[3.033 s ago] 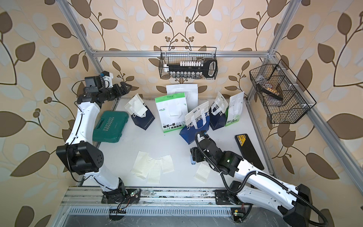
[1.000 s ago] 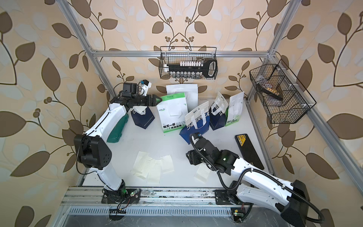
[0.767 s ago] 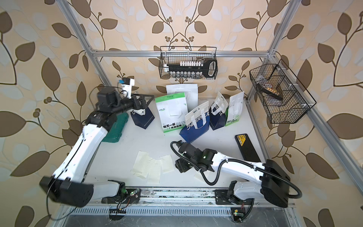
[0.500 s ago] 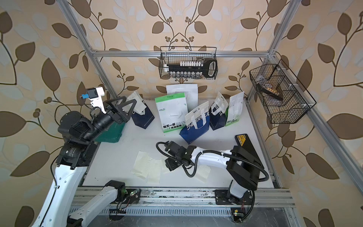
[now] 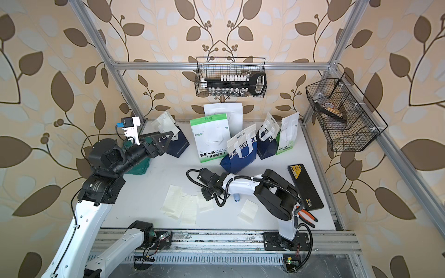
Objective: Staple the receipts to the bags
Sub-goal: Pick up the receipt from the center of the board.
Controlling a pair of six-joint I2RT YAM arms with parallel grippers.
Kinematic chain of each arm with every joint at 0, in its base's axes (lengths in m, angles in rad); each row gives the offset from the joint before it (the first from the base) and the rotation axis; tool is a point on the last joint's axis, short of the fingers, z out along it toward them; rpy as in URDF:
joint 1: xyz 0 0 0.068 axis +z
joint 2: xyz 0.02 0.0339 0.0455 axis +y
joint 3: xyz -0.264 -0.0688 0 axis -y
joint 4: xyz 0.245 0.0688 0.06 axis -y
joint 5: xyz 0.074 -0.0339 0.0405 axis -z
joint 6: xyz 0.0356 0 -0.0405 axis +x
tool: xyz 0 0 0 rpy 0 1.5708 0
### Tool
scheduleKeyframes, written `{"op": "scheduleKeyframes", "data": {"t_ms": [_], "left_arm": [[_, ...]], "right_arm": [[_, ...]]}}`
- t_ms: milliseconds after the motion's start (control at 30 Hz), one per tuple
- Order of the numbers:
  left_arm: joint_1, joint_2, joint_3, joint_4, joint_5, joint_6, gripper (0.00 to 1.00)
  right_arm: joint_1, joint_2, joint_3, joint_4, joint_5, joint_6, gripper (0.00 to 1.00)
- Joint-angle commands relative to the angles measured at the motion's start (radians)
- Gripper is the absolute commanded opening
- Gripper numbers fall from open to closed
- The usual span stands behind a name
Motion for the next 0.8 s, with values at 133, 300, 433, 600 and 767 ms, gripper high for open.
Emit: {"op": "scheduleKeyframes", "data": {"t_ms": [133, 300, 433, 600, 767], "left_arm": [[-0.001, 0.006, 0.009, -0.016, -0.047, 0.024, 0.99], [-0.001, 0.010, 0.009, -0.018, -0.035, 0.032, 0.99], [-0.002, 0.014, 0.016, -0.023, -0.018, 0.035, 0.99], [-0.001, 0.022, 0.040, -0.067, -0.024, 0.067, 0.99], [-0.001, 0.085, 0.087, -0.116, 0.003, 0.123, 0.99]], "right_arm": [[0.050, 0.087, 0.012, -0.110, 0.092, -0.029, 0.30], [0.066, 0.081, -0.010, -0.101, 0.120, -0.027, 0.13], [0.068, 0.040, -0.027, -0.077, 0.145, -0.037, 0.00], [0.067, -0.046, -0.056, -0.014, 0.160, -0.076, 0.00], [0.071, -0.255, -0.128, 0.026, 0.160, -0.106, 0.00]]}}
